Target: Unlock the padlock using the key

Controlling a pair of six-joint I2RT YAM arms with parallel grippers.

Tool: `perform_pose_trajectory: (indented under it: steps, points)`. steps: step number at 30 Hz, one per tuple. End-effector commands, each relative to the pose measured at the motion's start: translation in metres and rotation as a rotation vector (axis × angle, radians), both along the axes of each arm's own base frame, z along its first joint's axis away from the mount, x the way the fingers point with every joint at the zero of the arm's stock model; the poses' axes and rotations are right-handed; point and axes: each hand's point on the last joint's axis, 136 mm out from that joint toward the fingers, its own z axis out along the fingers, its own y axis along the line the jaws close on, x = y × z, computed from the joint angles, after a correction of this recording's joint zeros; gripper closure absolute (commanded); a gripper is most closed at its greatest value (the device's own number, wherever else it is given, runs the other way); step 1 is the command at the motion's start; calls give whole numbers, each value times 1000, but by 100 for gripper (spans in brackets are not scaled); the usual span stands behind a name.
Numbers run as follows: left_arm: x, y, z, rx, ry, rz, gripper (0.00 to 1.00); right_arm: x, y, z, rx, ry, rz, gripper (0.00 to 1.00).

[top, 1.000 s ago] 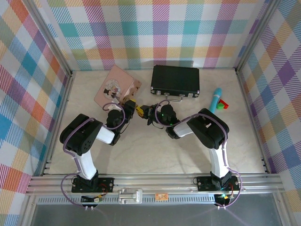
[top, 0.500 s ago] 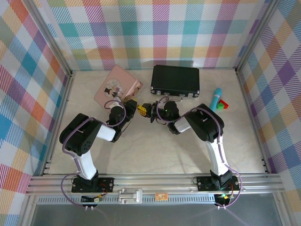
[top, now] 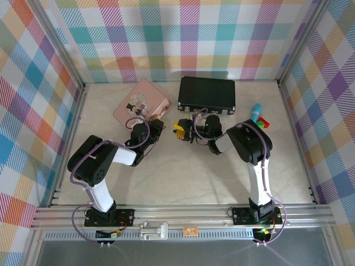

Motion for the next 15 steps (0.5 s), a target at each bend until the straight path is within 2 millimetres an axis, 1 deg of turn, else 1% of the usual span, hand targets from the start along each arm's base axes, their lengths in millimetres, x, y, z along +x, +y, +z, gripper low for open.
perform_pose_trajectory:
  steps: [1,4,6,9,11,12,15]
  points:
    - [-5,3,2,18,53,26,100,-27,-3,9,-140,-179,95,60]
    - [-10,4,0,49,100,27,100,-38,-7,8,-337,-290,126,62]
    - [-12,3,2,66,104,19,100,-40,-7,11,-443,-370,141,66]
    - [-13,0,0,66,117,9,100,-40,1,16,-440,-377,158,70]
    - [-13,-2,-2,47,117,9,100,-41,8,13,-437,-364,168,73]
    - [-13,-4,-1,34,113,6,100,-42,11,9,-442,-357,170,73]
    - [-13,-11,0,8,86,-6,100,-46,25,6,-424,-358,174,73]
